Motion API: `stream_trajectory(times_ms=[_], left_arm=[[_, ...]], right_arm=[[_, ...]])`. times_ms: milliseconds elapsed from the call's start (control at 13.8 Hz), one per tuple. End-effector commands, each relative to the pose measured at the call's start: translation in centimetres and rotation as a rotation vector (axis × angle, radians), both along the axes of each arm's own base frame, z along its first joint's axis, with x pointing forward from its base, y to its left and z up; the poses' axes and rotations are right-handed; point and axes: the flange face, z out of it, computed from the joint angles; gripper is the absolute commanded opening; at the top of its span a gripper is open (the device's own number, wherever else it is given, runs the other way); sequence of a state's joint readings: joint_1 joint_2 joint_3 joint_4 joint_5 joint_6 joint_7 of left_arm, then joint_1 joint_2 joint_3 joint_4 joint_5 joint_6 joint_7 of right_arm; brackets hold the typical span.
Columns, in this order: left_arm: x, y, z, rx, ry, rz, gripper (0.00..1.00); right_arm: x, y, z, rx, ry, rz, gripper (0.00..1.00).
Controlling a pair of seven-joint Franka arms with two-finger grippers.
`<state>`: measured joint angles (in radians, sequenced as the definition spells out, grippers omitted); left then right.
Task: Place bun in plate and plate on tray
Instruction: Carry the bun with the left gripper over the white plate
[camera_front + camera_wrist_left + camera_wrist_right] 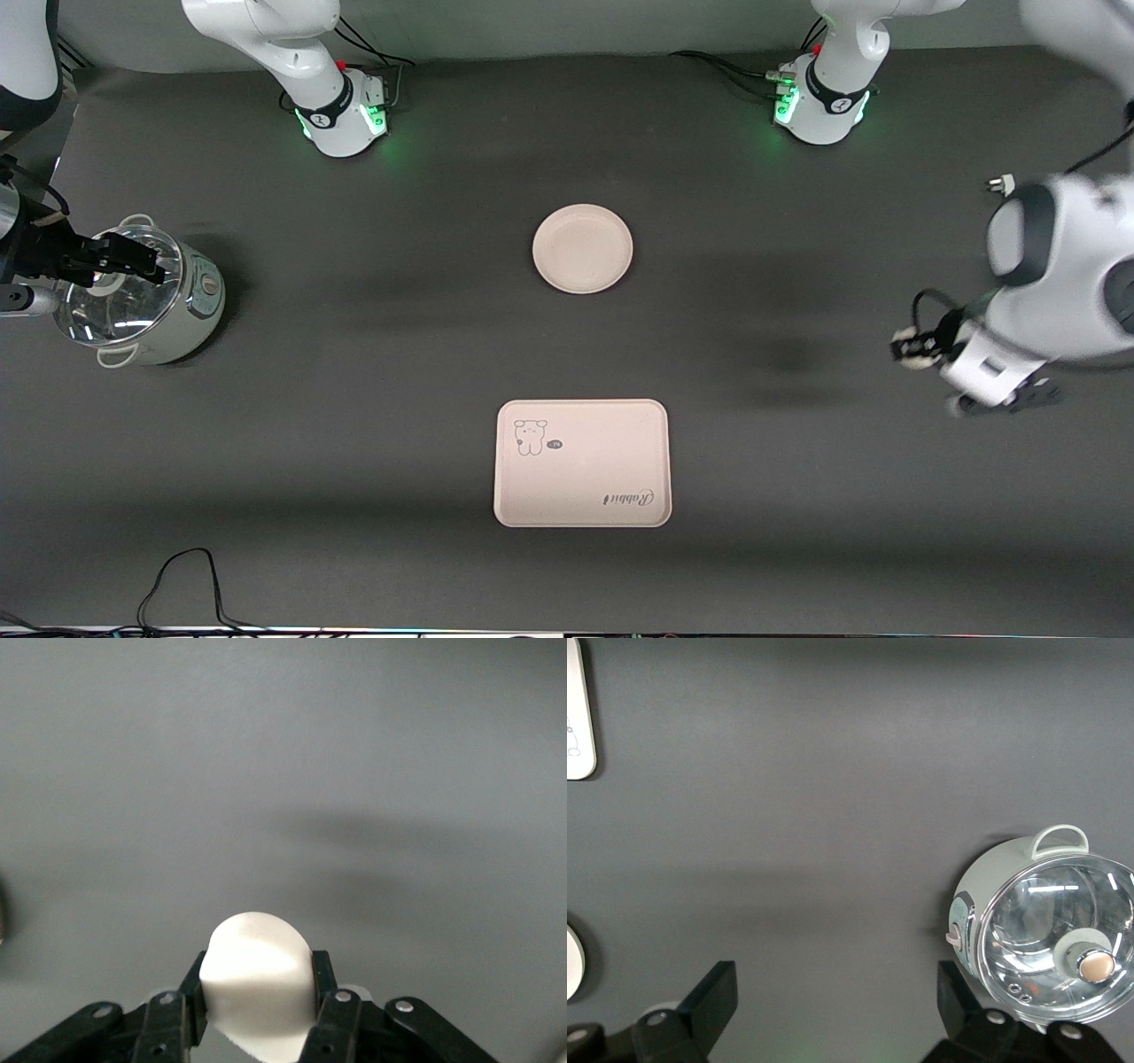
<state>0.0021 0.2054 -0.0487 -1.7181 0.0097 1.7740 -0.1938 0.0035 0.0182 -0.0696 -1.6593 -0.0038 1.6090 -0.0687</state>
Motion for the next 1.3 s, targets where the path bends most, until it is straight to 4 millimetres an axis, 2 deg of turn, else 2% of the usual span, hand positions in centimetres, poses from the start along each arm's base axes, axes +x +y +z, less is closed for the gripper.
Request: stream_trajectory(times_ms=[0,72,217,289,362,434,579,651,868,1013,1230], left_arm=[[-5.5,0.1,8.5,-0.015,-0.024,0.001,0.49],[-7.1,0.2,10.8,-0.049,-0.029,0.015,0.49],[-9.5,-0.3,13.1,-0.067,-0.030,0.011,0.49],[-10.0,-0.8,13.4,-0.065,-0.032,0.018,0.49],[-10.5,-2.6,13.1,-0.063,-0.032,0.007,0.49],[-10.8,-5.4,12.8,-0.048,-0.030,0.032,0.49],[-11.8,-13.5,12.0,-0.028,-0.047,0.089,0.48],[-12.3,-18.0,10.9,-0.022,-0.050,0.113,0.48],[-14.3,-29.5,6.1,-0.021,-0.050,0.167,0.48],[-16.3,-35.5,2.5,-0.022,-0.048,0.190,0.48],[-19.1,-41.9,-3.6,-0.019,-0.027,0.206,0.48]], right_arm=[[-0.4,0.1,0.6,-0.019,-0.006,0.027,1.00],[-0.4,0.0,0.6,-0.020,-0.007,0.027,1.00],[-0.4,0.1,0.6,-0.019,-0.007,0.027,1.00],[-0.4,0.1,0.6,-0.019,-0.007,0.027,1.00],[-0.4,0.0,0.6,-0.020,-0.004,0.027,1.00],[-0.4,0.1,0.6,-0.019,-0.004,0.027,1.00],[-0.4,0.0,0.5,-0.019,-0.002,0.026,1.00],[-0.4,0.0,0.5,-0.019,-0.002,0.026,1.00],[-0.3,-0.1,0.4,-0.019,-0.002,0.024,1.00],[-0.3,0.1,0.4,-0.019,-0.001,0.027,1.00],[-0.3,0.1,0.3,-0.019,-0.001,0.027,1.00]])
